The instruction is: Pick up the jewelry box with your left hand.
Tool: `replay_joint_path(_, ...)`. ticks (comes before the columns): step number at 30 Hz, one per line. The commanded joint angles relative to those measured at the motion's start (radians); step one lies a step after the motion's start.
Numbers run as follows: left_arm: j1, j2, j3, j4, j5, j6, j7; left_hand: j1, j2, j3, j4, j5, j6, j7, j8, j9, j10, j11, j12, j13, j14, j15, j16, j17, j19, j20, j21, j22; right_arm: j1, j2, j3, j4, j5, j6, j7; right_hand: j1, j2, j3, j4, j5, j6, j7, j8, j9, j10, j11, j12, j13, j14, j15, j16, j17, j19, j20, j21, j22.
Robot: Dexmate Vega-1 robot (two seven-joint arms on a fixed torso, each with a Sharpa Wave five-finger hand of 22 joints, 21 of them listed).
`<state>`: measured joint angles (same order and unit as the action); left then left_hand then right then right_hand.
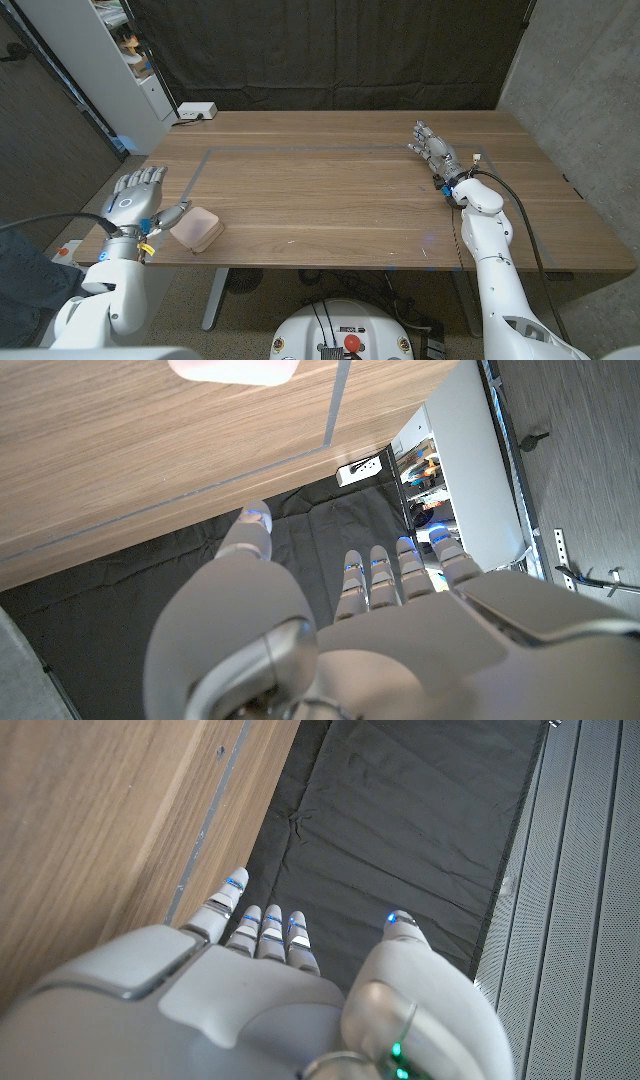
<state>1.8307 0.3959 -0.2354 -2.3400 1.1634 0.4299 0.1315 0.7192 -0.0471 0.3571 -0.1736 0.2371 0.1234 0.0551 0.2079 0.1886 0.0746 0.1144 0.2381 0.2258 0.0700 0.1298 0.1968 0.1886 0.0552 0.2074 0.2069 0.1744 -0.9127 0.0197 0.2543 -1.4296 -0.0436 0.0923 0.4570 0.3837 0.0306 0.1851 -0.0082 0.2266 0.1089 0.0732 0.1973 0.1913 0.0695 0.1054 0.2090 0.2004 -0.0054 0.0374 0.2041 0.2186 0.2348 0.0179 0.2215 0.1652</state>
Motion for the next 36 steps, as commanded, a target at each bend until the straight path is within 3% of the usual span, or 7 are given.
replay_joint_path(1,-0.037,0.06,0.037,0.006,0.008,0.087,-0.142,0.019,-0.003,0.004,0.003,0.006,0.021,0.001,0.008,0.003,0.008,-0.005,0.009,0.003,0.005,-0.002,0.006,0.003,-0.002,0.005,-0.002,0.004,-0.001,0.0,-0.006,-0.006,-0.01,-0.009,-0.007,-0.007,0.002,-0.003,-0.002,0.01,0.001,-0.005,0.0,0.001,0.003,0.001,-0.003,0.002,0.003,0.002,0.002,0.0,0.011,0.002,-0.007,0.005)
replay_joint_path(5,-0.046,0.069,0.017,-0.013,-0.061,0.09,-0.217,0.021,-0.005,0.004,0.005,0.006,0.028,0.003,0.01,0.003,0.014,-0.006,0.011,0.004,0.012,-0.001,0.008,0.003,0.001,0.005,-0.002,0.004,-0.004,0.001,-0.005,-0.011,-0.011,-0.009,-0.01,-0.008,0.003,-0.003,-0.002,0.01,0.001,-0.006,0.0,0.001,0.002,0.002,-0.003,0.002,0.002,0.002,0.002,0.0,0.01,0.003,-0.009,0.005)
replay_joint_path(22,-0.069,0.084,-0.017,0.003,-0.265,0.042,-0.243,0.027,-0.009,0.004,0.011,0.005,0.038,0.009,0.009,0.003,0.022,-0.005,0.015,0.006,0.021,-0.001,0.009,0.003,0.015,0.004,0.001,0.005,-0.008,0.001,-0.002,-0.023,-0.016,-0.017,-0.011,-0.008,0.003,-0.004,-0.003,0.01,0.001,-0.007,0.0,0.001,0.002,0.002,-0.003,0.002,0.003,0.003,0.002,-0.001,0.01,0.005,-0.013,0.005)
replay_joint_path(36,-0.099,0.159,0.035,0.0,-0.259,0.12,-0.329,0.035,-0.016,0.003,0.014,0.003,-0.002,0.005,-0.011,0.004,-0.011,0.017,0.003,0.01,0.0,0.014,0.0,0.004,0.016,0.007,-0.003,0.006,-0.006,0.005,0.008,-0.018,-0.008,-0.018,-0.013,-0.009,0.004,-0.005,-0.004,0.01,0.0,-0.007,0.0,0.001,0.002,0.002,-0.004,0.002,0.002,0.004,0.002,-0.001,0.011,0.005,-0.015,0.005)
